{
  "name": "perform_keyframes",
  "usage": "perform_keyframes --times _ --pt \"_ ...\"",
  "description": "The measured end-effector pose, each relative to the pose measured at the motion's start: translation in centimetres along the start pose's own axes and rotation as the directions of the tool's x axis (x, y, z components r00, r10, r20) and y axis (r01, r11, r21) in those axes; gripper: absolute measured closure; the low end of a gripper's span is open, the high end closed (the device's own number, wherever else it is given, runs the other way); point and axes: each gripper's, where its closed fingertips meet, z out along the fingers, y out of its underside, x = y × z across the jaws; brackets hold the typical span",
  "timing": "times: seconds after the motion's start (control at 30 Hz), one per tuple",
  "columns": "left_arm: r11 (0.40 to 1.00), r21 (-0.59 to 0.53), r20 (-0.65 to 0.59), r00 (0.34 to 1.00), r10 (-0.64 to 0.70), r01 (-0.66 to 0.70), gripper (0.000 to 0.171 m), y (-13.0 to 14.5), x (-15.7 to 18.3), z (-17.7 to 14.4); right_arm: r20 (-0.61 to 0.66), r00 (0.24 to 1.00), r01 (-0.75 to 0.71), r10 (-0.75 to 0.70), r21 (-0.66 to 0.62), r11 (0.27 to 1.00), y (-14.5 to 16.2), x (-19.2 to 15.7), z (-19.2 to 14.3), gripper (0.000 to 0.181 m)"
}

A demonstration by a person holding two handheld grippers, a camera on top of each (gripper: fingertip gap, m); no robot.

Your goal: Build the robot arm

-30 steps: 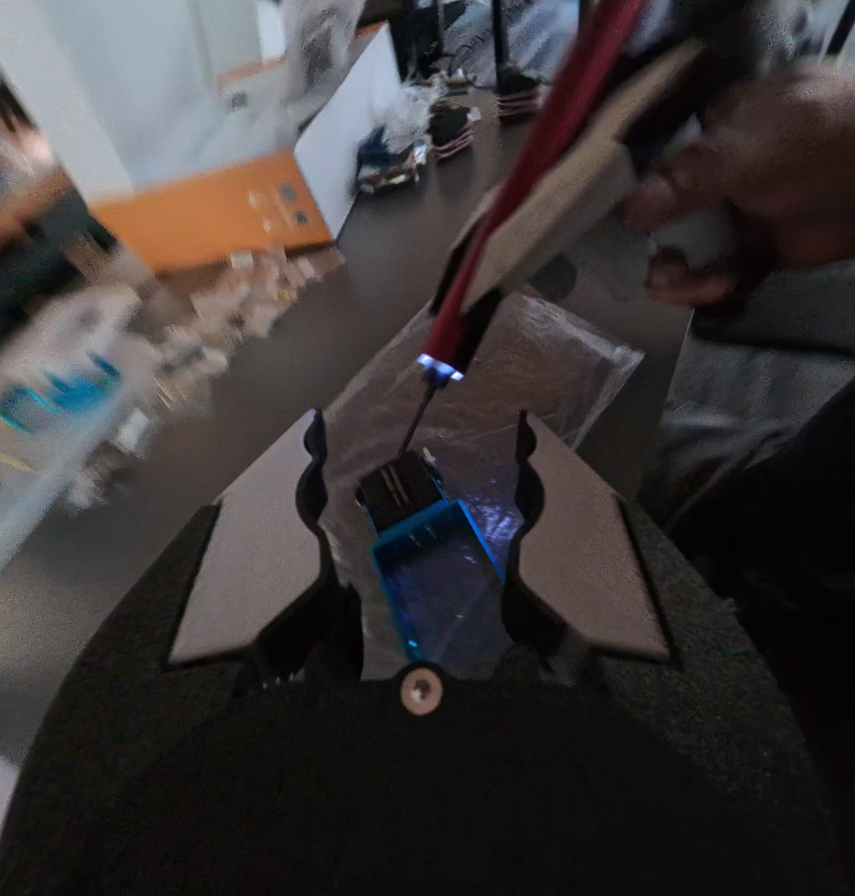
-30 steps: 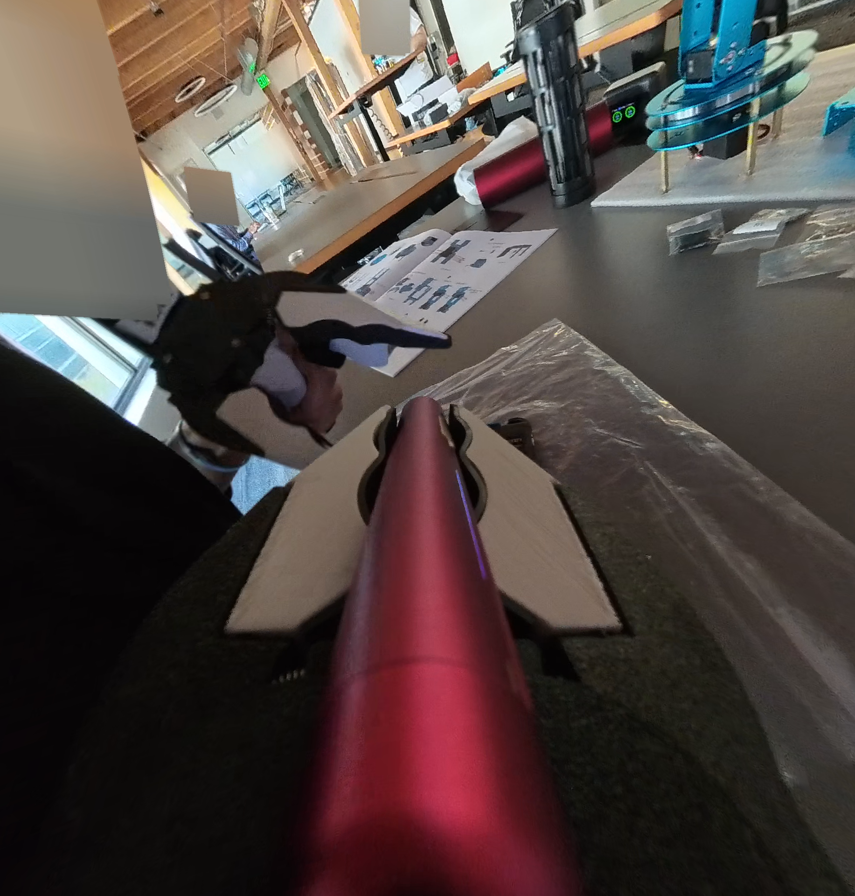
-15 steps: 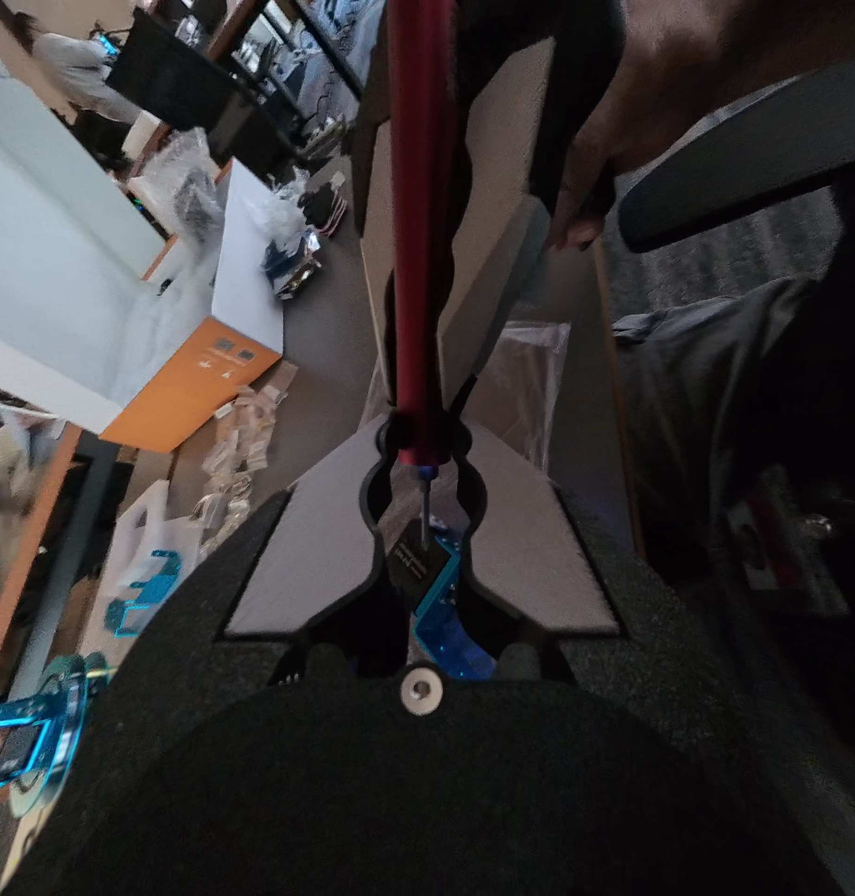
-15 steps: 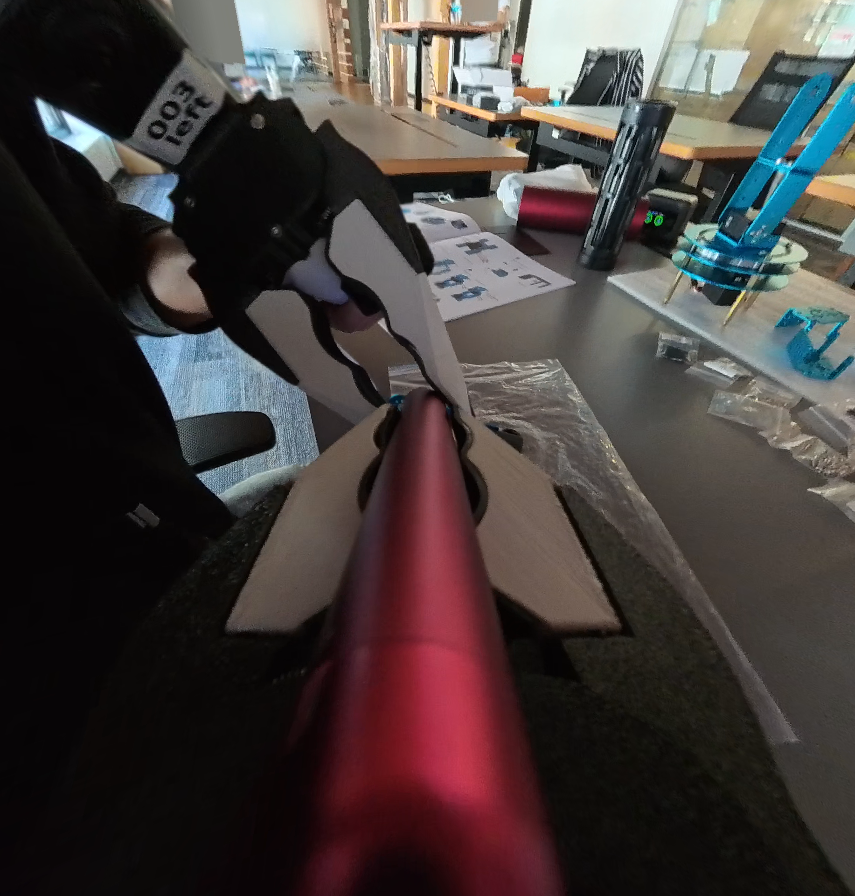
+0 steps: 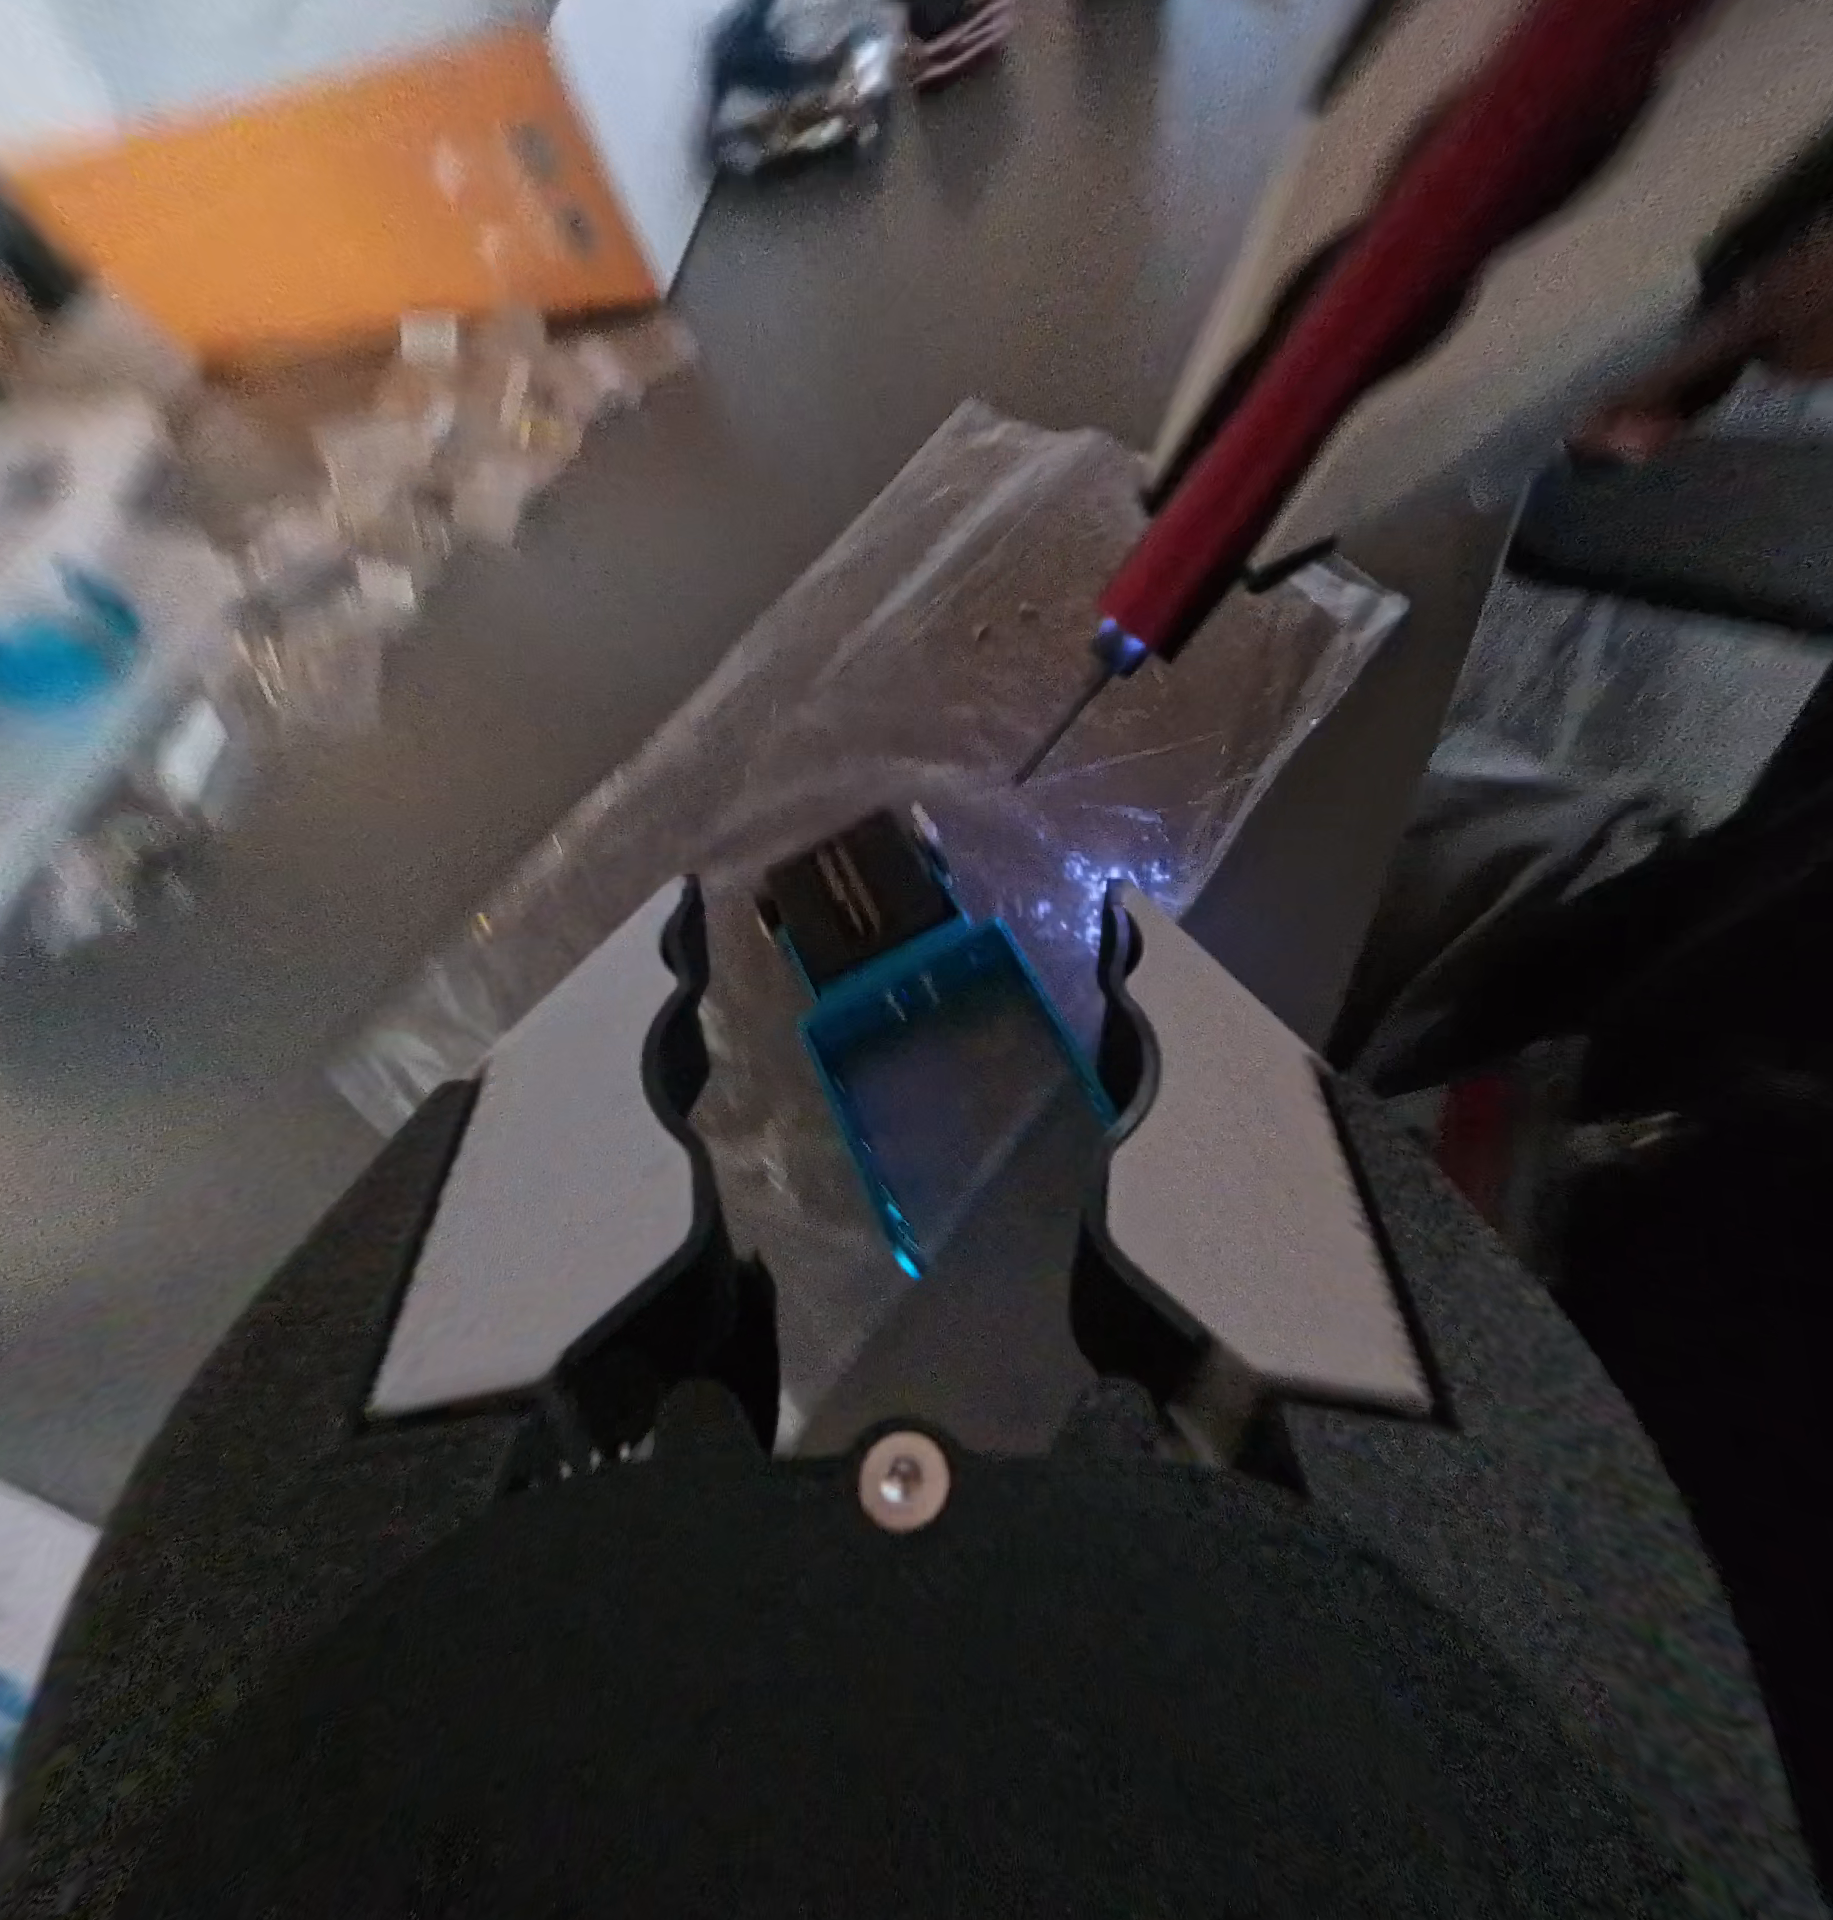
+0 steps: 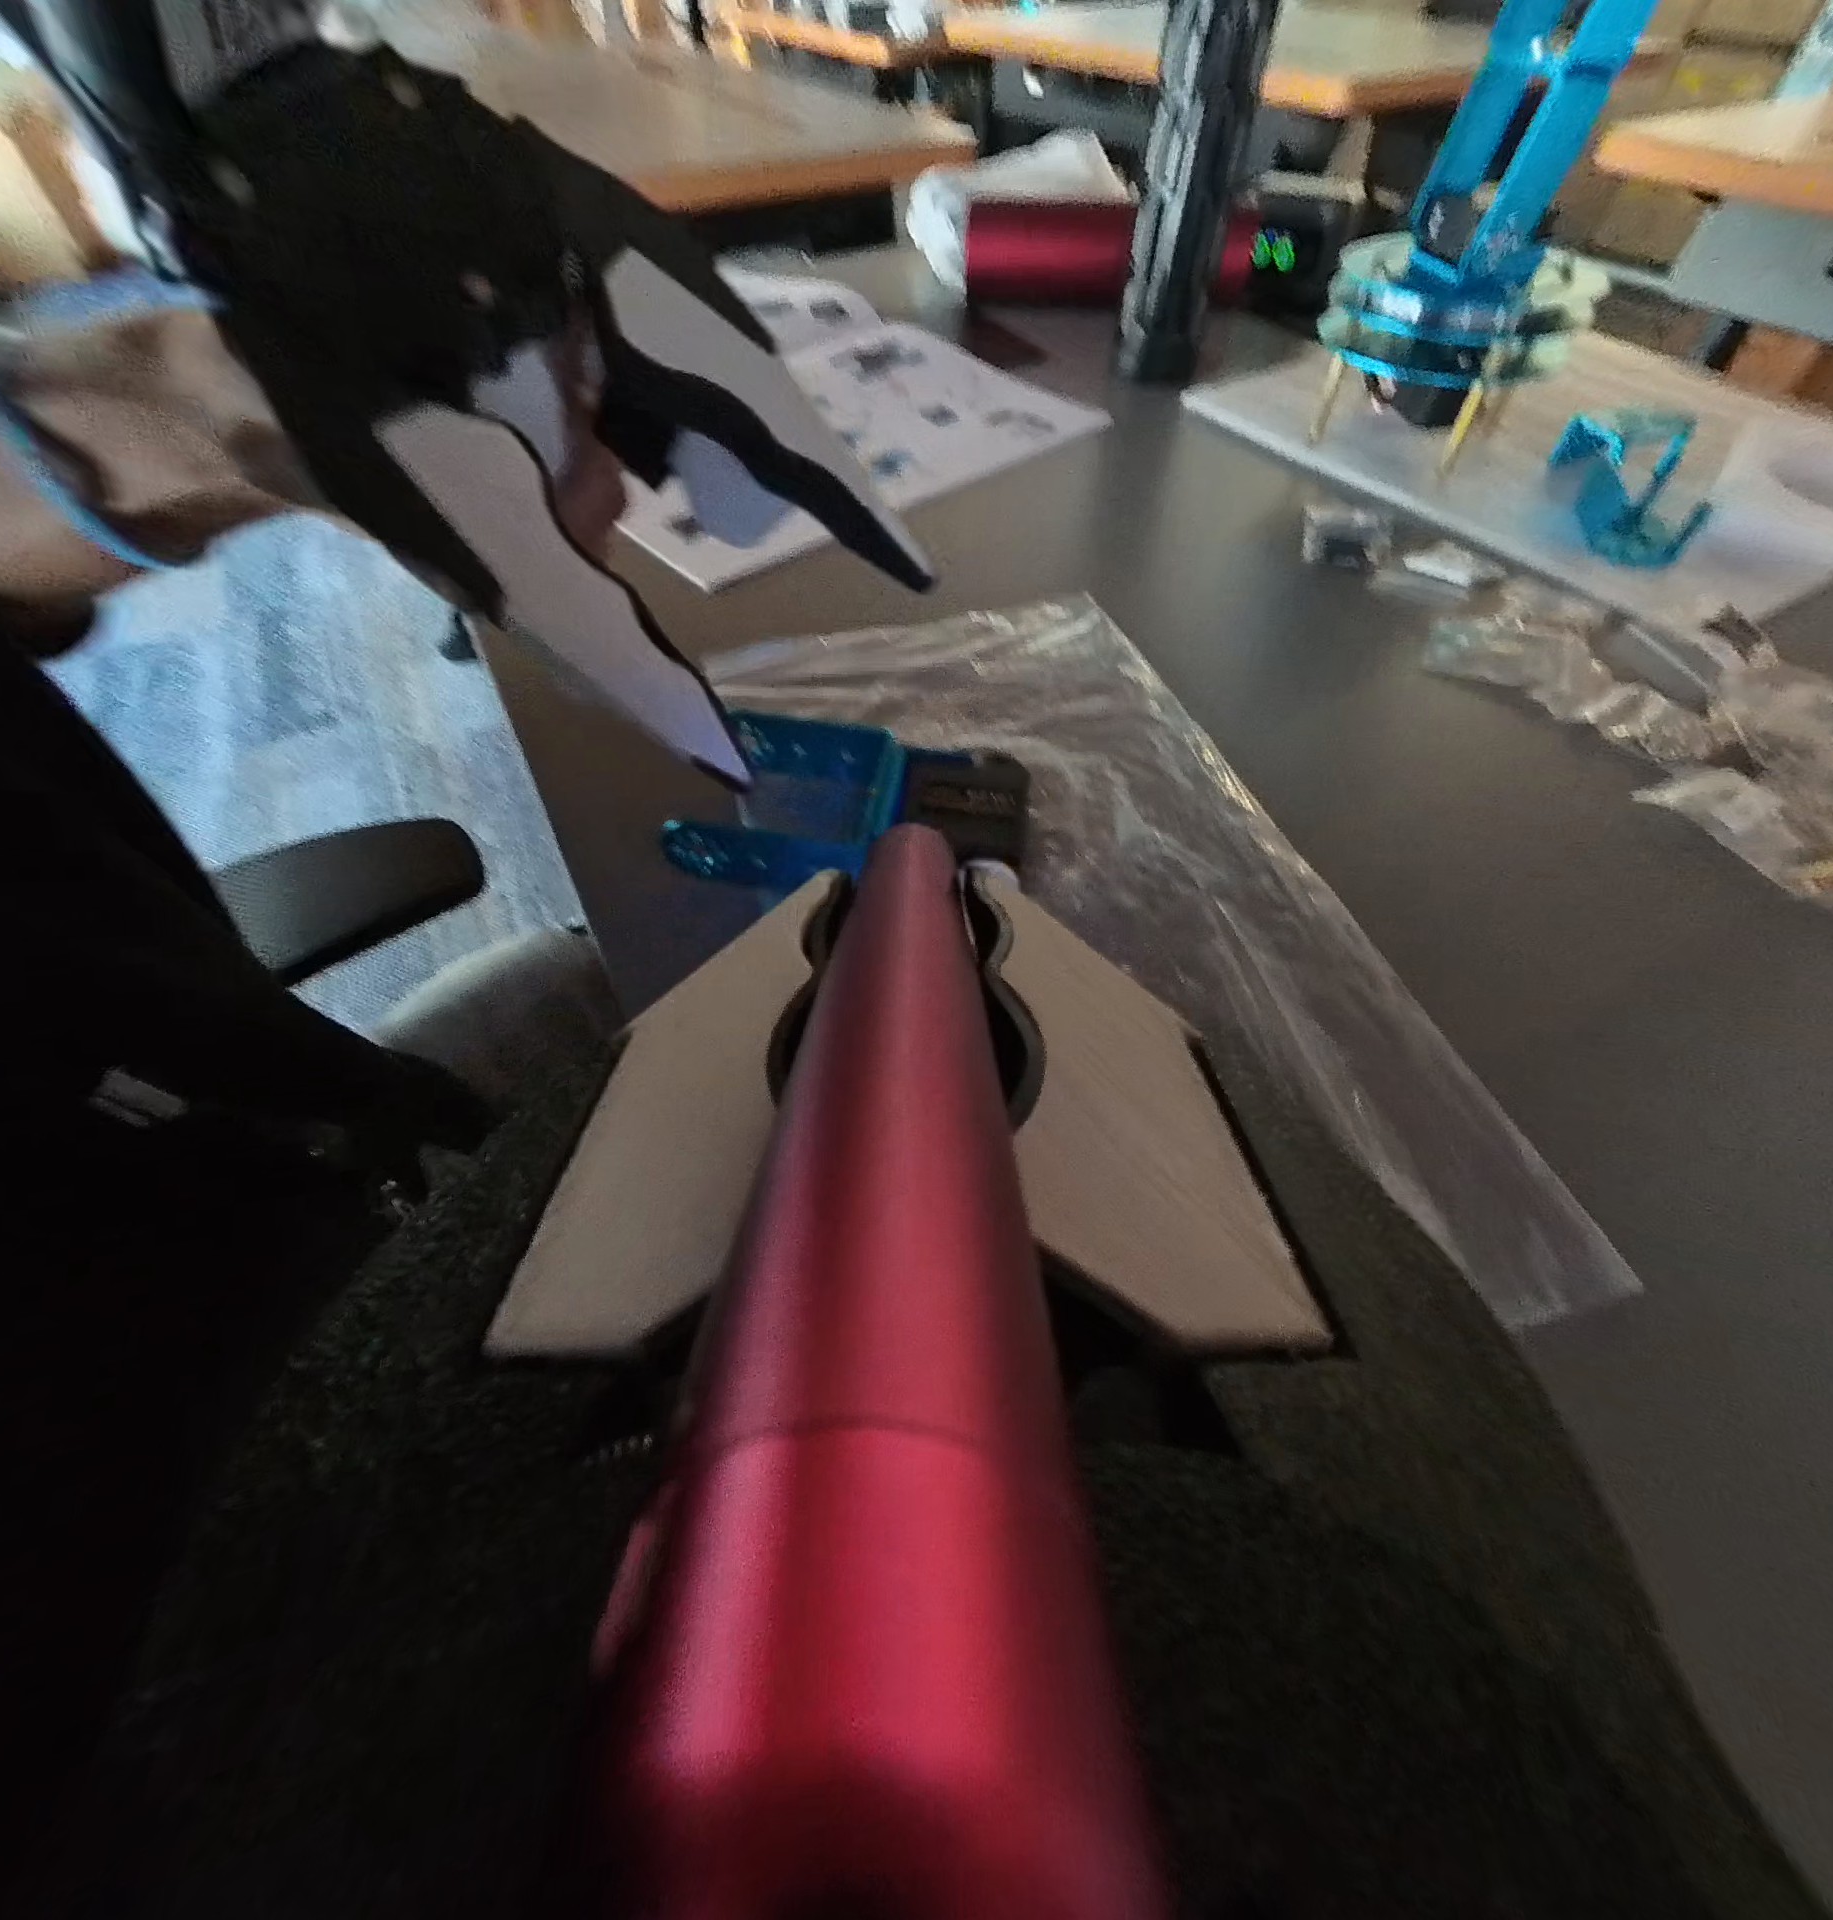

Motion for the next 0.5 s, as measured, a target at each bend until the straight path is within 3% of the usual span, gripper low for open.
perform_keyframes --times 0.07,0.1,0.23,0.3,0.4,0.5 --pt "0.968 -0.055 -0.04 0.968 -0.247 0.245 0.091 2.0 0.8 0.1 -0.045 0.999 -0.001 0.0 -0.026 1.0 0.8 0.5 0.4 0.159" --pt "0.949 -0.079 0.001 0.952 -0.306 0.305 0.088 3.0 0.7 0.6 -0.055 0.998 -0.011 0.01 -0.025 1.0 0.9 0.6 0.6 0.159" --pt "0.922 -0.178 0.16 0.935 -0.316 0.343 0.088 6.0 0.6 2.6 -0.068 0.997 -0.019 0.02 0.01 1.0 0.5 0.6 1.2 0.16" --pt "0.915 -0.17 0.153 0.927 -0.341 0.365 0.105 5.9 0.9 2.9 -0.079 0.997 -0.015 0.015 0.012 1.0 0.6 0.7 1.3 0.159" --pt "0.894 -0.17 0.143 0.908 -0.395 0.415 0.106 5.9 0.9 2.7 -0.1 0.994 -0.05 0.055 0.047 0.998 0.7 0.6 1.3 0.159" --pt "0.793 -0.107 0.027 0.799 -0.6 0.6 0.107 5.1 0.7 2.3 -0.082 0.987 -0.131 0.142 0.127 0.983 0.1 0.0 1.7 0.16"
